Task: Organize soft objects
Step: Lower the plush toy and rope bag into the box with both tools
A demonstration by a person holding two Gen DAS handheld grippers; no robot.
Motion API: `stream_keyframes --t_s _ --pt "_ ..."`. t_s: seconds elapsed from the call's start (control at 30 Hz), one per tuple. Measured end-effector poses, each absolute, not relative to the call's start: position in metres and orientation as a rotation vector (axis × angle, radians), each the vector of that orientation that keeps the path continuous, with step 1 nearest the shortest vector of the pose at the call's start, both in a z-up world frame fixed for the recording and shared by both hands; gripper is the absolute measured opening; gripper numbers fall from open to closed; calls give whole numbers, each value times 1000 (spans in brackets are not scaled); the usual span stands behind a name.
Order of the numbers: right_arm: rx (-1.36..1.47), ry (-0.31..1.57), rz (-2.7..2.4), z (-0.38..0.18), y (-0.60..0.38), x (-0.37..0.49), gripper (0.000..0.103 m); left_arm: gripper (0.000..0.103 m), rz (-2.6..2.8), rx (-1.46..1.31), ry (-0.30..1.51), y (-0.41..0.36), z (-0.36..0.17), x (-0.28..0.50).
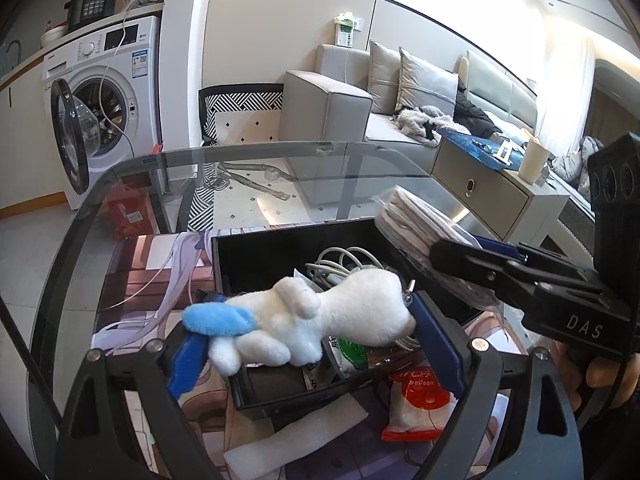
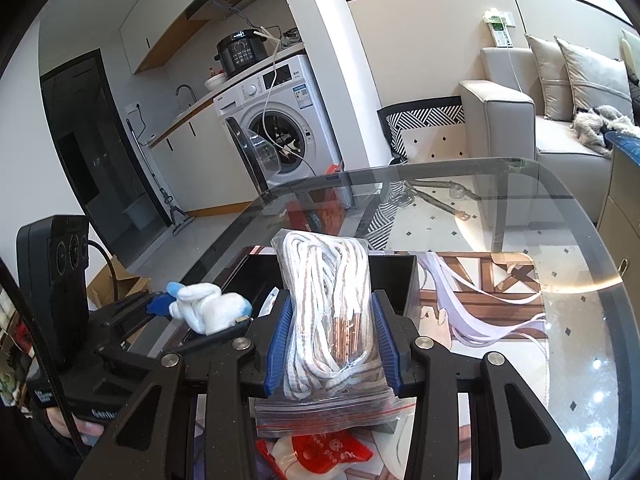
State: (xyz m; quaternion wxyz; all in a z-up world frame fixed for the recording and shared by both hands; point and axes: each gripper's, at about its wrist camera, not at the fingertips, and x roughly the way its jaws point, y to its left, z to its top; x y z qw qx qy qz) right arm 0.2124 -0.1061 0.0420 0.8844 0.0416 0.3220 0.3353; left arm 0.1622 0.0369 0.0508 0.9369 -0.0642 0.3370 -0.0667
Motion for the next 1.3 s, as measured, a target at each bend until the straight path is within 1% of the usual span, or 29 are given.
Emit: stream_keyframes --t_s 0.33,0.9,1.03,1.13,1.3 --pt "60 693 715 37 -93 227 40 91 -166 -32 726 18 37 171" --pt "15 697 744 36 -80 233 40 92 -198 -57 725 23 39 169" --pt "13 708 748 34 -83 236 40 94 -198 -64 725 25 42 168" --pt "18 707 759 35 -84 237 40 99 -191 -65 711 27 45 165" --pt "31 720 786 34 -82 238 40 99 -187 -65 706 27 47 164"
